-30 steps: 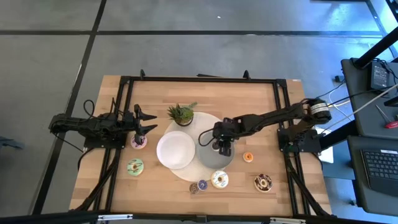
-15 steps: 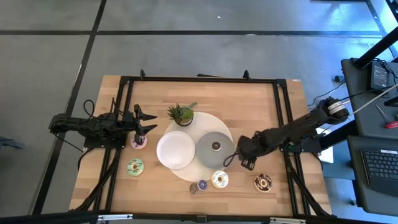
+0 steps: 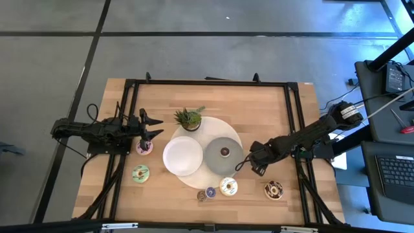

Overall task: Pick & Place donuts
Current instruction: Put the small orange donut onto the gray plate

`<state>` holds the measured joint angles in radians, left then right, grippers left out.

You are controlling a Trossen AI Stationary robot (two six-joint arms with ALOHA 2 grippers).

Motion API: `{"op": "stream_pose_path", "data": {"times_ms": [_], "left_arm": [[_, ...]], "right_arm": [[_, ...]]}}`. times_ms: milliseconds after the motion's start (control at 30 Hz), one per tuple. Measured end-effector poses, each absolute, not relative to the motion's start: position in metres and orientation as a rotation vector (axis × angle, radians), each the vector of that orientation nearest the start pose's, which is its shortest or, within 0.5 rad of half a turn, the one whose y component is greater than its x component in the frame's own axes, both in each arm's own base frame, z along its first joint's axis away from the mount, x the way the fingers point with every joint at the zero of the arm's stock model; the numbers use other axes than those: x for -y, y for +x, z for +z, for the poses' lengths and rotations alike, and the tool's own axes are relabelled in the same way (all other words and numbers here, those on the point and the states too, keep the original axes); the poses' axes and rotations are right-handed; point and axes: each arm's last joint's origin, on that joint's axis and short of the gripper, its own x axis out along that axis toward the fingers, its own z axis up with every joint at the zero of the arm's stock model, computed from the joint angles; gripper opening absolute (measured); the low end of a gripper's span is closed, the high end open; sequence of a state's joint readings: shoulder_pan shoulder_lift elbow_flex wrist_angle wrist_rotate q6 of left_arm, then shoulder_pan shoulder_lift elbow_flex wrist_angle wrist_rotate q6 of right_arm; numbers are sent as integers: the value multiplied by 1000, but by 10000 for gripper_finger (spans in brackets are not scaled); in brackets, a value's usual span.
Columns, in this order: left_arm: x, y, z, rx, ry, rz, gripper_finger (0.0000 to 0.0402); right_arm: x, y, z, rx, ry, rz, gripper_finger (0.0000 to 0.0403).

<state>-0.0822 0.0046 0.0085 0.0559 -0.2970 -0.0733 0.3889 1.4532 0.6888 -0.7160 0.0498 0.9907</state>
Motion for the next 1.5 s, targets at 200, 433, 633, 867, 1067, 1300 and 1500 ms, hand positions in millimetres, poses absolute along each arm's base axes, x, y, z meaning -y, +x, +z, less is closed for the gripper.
{"op": "stream_pose_path", "data": {"times_ms": [200, 433, 633, 867, 1067, 1300, 1500], "left_arm": [[-1, 96, 171, 67, -84, 212, 191], [-1, 96, 171, 67, -84, 213, 190], [-1, 96, 171, 66, -84, 213, 190], [-1, 96, 171, 67, -84, 213, 192], [-1, 96, 171, 67, -85, 212, 189], [-1, 96, 171, 66, -86, 212, 187], [-1, 96, 171, 66, -85, 211, 188]], "right_arm": [[-81, 201, 143, -1415, 479, -445, 97], [-84, 206, 154, -1434, 448, -381, 39], [-92, 236, 193, -1252, 310, -281, 27], [-99, 276, 207, -1014, 198, -138, 32], [-91, 304, 188, -1045, 183, -139, 33], [-82, 323, 164, -1154, 257, -109, 33], [-82, 326, 150, -1200, 248, -118, 33]]}}
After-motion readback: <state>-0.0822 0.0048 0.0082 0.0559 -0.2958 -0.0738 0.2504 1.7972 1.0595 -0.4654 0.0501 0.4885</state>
